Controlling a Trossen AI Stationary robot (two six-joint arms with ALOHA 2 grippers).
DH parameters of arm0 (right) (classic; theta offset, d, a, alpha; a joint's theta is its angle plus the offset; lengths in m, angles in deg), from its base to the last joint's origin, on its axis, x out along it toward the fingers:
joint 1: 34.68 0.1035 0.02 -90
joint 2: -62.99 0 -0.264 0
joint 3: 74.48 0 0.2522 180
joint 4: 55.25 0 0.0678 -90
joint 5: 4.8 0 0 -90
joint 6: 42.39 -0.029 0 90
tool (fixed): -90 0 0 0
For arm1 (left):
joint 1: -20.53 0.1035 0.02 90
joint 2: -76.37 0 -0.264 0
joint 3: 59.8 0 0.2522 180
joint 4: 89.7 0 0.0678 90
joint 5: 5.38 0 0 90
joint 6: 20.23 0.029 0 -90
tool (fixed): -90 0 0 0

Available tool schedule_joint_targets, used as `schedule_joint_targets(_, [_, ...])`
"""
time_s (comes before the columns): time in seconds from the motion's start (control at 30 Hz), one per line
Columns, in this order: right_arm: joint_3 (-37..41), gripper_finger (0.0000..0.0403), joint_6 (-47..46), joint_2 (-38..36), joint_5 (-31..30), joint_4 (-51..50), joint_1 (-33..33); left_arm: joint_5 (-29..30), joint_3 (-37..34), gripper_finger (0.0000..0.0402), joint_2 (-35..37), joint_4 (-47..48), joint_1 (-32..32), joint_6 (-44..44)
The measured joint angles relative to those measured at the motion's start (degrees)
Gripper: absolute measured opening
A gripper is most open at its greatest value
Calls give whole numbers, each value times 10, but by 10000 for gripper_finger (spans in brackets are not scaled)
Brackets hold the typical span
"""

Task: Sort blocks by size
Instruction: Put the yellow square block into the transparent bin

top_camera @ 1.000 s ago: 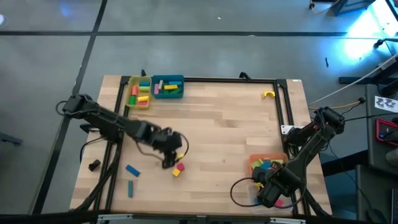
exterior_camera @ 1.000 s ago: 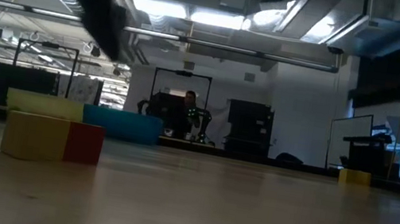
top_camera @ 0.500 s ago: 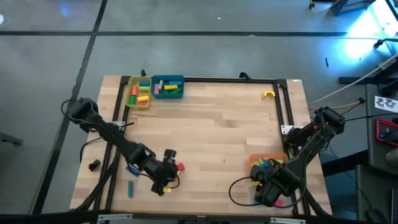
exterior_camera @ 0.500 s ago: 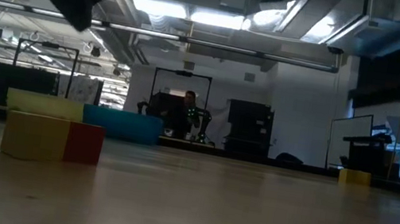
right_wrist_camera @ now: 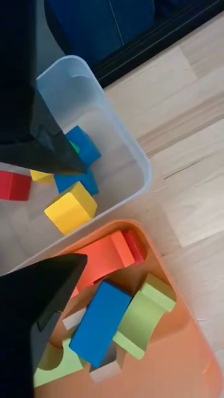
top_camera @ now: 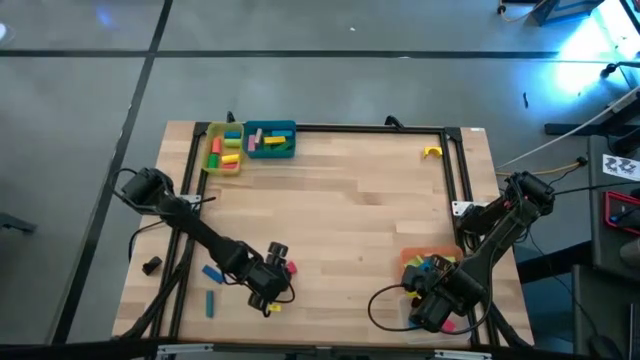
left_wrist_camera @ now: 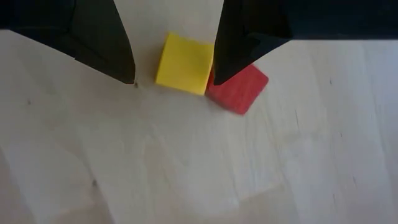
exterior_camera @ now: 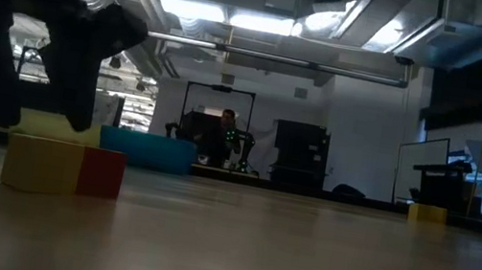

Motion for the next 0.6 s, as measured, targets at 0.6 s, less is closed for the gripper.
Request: schedule_joint_targets(0.6, [0,220,0,0,0,11,0,6,-27,175,-17,-10,0,-43])
